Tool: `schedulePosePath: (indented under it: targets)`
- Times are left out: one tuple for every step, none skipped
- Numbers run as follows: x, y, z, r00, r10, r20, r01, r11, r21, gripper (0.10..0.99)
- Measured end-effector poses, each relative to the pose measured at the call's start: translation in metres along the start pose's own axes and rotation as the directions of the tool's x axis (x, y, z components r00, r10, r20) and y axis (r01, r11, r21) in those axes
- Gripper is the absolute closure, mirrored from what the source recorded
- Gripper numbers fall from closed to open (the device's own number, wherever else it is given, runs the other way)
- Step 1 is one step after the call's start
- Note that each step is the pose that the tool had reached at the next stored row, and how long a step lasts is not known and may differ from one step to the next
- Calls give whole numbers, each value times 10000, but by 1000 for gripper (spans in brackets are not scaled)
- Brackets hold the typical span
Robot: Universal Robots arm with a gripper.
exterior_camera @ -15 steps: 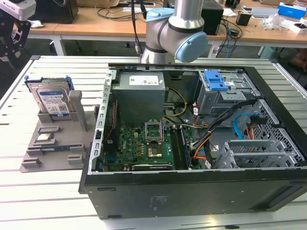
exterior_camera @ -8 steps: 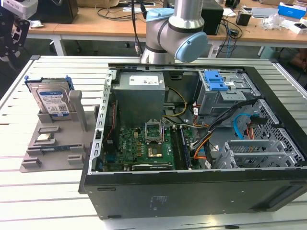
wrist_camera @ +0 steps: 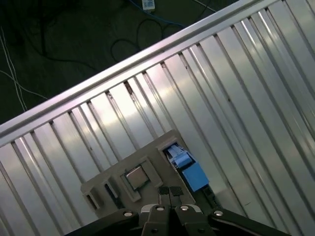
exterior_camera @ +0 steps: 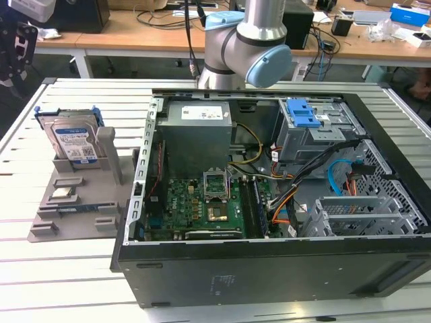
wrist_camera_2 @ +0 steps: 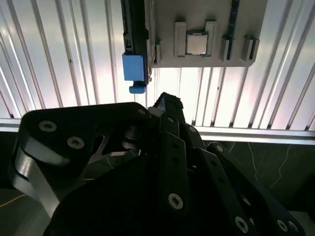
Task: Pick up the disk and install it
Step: 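Pick up the disk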
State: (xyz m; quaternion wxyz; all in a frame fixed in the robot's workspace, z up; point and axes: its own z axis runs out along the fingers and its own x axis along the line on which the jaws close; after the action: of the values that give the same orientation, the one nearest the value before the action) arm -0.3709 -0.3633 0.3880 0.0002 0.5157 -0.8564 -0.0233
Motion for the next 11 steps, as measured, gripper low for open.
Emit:
schedulePosePath:
  targets:
    - [0,0,0,9999,-166,-7,166,9999,-4,980]
    - [0,0,0,9996,-280,-11,280,9996,-7,980]
    - [0,0,0,9993,-377,-15,377,9993,-9,980]
    - [0,0,0,9984,-562,-22,561,9984,-14,980]
    - [0,0,0,9974,-720,-28,720,9974,-18,980]
    - [0,0,0,9967,-806,-31,806,9967,-21,980]
    - [0,0,0,9959,-898,-35,898,9960,-23,980]
    - [0,0,0,9951,-988,-39,988,9951,-26,980]
    - [0,0,0,9937,-1123,-44,1123,9937,-30,980]
    - [0,0,0,9921,-1256,-49,1255,9921,-33,980]
    - [0,0,0,9908,-1353,-52,1353,9908,-36,980]
